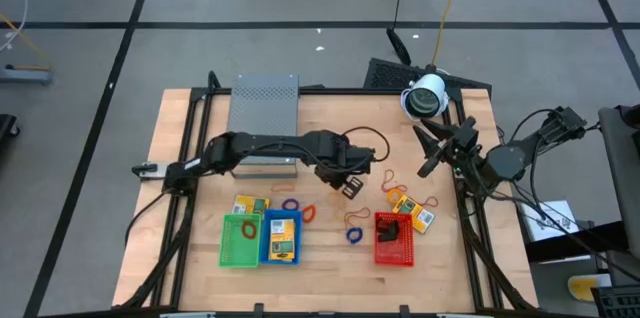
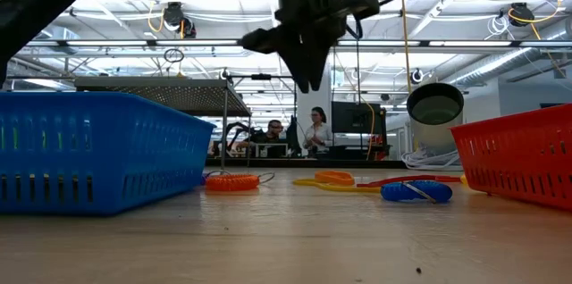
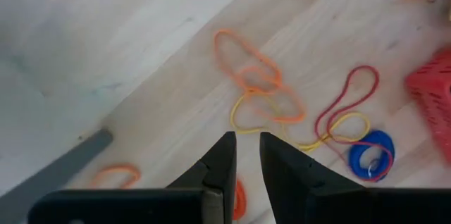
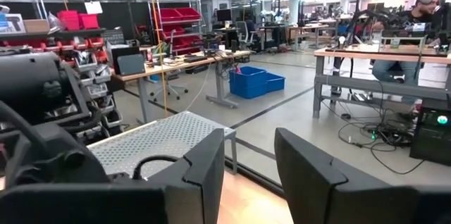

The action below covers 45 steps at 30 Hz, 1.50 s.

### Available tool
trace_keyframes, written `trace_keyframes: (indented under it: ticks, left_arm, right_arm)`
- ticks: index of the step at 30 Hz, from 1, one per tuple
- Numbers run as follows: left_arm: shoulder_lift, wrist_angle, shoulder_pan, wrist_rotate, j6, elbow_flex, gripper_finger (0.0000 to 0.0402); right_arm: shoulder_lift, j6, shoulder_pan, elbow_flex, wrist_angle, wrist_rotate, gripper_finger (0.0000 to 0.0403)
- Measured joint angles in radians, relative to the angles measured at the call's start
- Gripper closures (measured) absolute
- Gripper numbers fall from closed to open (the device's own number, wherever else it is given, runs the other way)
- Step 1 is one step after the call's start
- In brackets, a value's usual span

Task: Pick & Place Office Desk Supplies
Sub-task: Put the orange rubber band into the red bin

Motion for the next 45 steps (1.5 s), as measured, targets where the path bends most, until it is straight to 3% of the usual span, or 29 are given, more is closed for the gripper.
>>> trace_keyframes:
  ticks: [5, 13, 18, 29, 45]
  left_arm:
    - [0.000, 0.050, 0.003, 0.007, 0.056, -0.037, 0.0321]
    - [0.000, 0.118, 0.002, 0.026, 0.035, -0.125, 0.0252]
    - [0.000, 0.198, -0.004, 0.024, 0.050, -0.155, 0.0229]
    - [0.002, 0.240, -0.004, 0.021, -0.009, -0.231, 0.0227]
    - [0.002, 0.301, -0.004, -0.025, -0.045, -0.241, 0.0227]
  right_arm:
    - [0.000, -0.001, 0.000, 0.000, 0.000, 0.000, 0.0287]
    - [0.000, 0.000, 0.000, 0.000, 0.000, 0.000, 0.0287]
    - [0.000, 0.000, 0.000, 0.000, 0.000, 0.000, 0.0287]
    - [0.001, 0.000, 0.000, 0.000, 0.000, 0.003, 0.0287]
    - [0.001, 0.000, 0.000, 0.000, 0.000, 0.003, 0.0287]
